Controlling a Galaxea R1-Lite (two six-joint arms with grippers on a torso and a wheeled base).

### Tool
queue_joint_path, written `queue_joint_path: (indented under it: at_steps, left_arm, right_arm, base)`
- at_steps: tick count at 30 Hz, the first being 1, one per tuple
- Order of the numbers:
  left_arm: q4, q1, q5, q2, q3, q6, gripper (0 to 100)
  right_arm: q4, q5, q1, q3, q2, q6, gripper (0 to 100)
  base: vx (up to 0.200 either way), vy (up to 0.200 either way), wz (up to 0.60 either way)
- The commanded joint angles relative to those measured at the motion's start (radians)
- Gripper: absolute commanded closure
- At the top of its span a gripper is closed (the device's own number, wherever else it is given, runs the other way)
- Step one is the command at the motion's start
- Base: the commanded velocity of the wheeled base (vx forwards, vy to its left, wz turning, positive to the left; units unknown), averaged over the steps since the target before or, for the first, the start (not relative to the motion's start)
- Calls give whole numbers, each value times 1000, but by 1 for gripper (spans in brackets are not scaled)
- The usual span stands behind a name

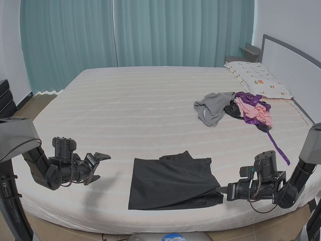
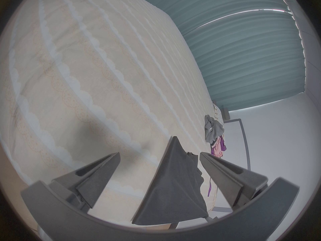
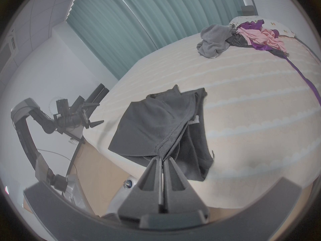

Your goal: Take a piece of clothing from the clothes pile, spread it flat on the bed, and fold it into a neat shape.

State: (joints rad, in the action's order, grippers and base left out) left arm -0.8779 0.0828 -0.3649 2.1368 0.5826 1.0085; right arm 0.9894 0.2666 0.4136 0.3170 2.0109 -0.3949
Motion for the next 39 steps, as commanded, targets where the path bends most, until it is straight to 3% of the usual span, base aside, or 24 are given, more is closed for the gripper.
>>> queue_joint_path:
  at_steps: [1,14,15,23,30,39]
  left_arm:
    - [0,0,0,0,0,1,0]
    - [0,0,1,0,0,1,0]
    - [-1,0,0,0,0,1,0]
    - [-1,0,1,0,0,1,0]
    - [0,2,4,0,2,4,0]
    - [0,29,20,8,16,9,0]
  right_arm:
    - [8,10,-15,-44,3,27,100]
    - [8,6,-39,-58,89,137,100]
    - [9,6,-42,-53,106,139,0]
    - [14,13,-68,37,135,96,0]
    - [-6,16,-91,221,175,-133,0]
    - [-121,17,-93,393,239,-156,0]
  base:
    - [0,0,0]
    - [0,0,0]
    - [0,0,0]
    - [0,0,0]
    - [0,0,0]
    - [0,0,0]
